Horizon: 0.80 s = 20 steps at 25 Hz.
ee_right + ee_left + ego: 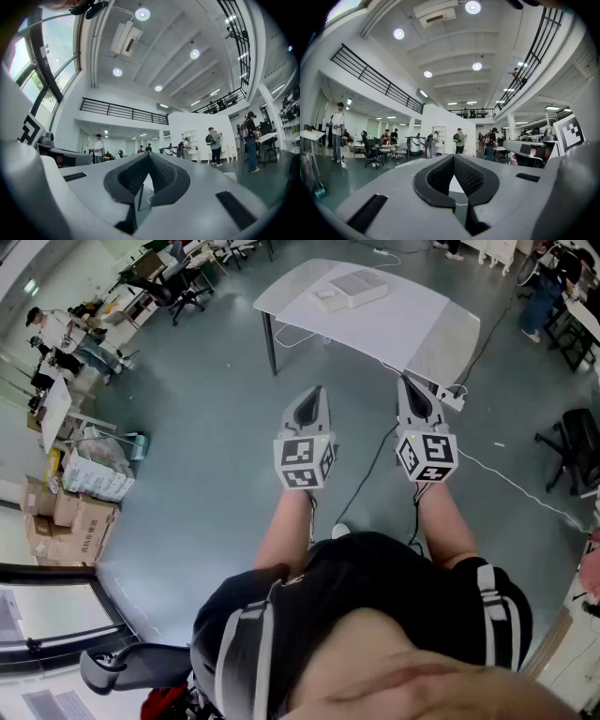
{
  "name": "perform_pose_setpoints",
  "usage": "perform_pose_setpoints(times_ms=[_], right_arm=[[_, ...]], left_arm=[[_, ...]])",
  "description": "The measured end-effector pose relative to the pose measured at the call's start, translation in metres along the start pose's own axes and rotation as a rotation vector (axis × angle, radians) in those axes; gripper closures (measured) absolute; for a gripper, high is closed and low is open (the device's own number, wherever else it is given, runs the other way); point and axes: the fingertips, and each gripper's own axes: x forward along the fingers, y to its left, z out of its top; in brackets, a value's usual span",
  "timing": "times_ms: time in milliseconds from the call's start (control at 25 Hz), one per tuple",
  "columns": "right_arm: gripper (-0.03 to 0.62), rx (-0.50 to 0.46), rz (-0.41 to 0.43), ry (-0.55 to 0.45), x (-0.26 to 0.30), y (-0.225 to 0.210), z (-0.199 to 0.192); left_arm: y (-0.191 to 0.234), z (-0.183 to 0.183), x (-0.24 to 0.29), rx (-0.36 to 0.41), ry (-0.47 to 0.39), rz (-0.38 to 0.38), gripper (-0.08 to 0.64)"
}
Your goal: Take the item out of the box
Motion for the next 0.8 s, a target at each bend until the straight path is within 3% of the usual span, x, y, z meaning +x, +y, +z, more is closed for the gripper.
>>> perform_pose_setpoints(times_ms=[240,800], right_arm=[[0.58,0.002,0.007,0.006,0.001,0.016,-0.002],[0.58,0.028,-0.037,-0.001,0.018,0.039,-0.019]], left_arm=[[0.007,-0.002,-0.008,-0.029,0.01,-0.022,0.548],[0.038,-0.009,-0.003,-0.005,0.003,-0.055,0.548]])
